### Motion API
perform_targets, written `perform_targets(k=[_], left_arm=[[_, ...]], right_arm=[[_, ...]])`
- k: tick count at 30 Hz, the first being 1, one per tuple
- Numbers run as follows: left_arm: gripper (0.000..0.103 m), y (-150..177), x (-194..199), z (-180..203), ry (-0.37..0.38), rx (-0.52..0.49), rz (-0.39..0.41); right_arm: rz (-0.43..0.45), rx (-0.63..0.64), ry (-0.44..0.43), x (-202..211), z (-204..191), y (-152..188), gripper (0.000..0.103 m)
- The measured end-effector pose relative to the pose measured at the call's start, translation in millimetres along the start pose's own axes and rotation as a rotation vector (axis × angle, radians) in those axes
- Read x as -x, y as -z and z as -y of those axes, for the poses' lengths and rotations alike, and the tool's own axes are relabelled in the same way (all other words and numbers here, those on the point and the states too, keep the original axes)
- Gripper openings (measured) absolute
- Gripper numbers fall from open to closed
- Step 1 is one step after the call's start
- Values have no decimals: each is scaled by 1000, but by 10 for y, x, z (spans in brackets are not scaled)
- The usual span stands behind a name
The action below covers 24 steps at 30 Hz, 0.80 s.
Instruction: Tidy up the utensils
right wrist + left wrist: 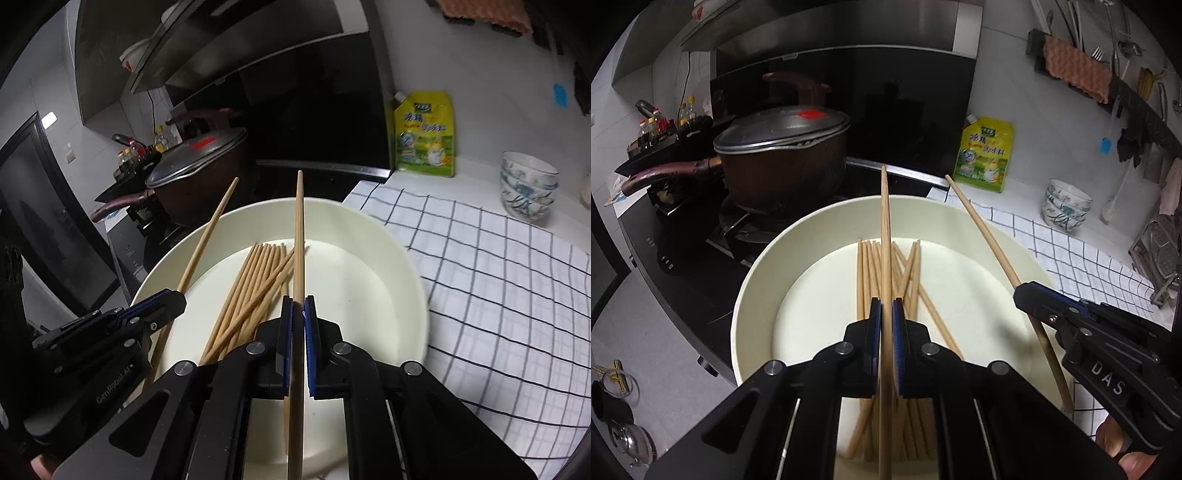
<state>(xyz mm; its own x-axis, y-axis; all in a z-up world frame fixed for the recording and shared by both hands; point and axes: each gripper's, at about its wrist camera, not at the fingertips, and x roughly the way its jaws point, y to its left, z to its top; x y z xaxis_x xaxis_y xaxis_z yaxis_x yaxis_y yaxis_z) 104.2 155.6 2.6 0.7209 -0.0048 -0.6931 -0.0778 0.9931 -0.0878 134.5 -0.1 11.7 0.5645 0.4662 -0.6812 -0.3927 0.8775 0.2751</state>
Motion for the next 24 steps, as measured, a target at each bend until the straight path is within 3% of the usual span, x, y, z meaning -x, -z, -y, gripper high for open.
perform_targets(k=[9, 12, 13, 14, 19, 24], left_arm=[[8, 102, -261, -100, -3, 16, -98], [37, 121, -248, -130, -21, 20, -95], [55, 125, -218, -150, -28, 25, -83], [65, 129, -186, -157, -35, 27, -67], [67, 141, -59, -201, -71, 22, -37], [70, 177, 40, -242, -74, 37, -34]], right_arm=[[-101, -25, -13, -311, 8, 65, 7], [-82, -27, 7, -257, 34, 85, 11], [-74, -29, 9, -225, 49, 90, 11], [-63, -34, 11, -186, 63, 100, 11], [-37, -43, 32, -47, 88, 156, 22], [-22, -48, 48, 64, 76, 225, 24]])
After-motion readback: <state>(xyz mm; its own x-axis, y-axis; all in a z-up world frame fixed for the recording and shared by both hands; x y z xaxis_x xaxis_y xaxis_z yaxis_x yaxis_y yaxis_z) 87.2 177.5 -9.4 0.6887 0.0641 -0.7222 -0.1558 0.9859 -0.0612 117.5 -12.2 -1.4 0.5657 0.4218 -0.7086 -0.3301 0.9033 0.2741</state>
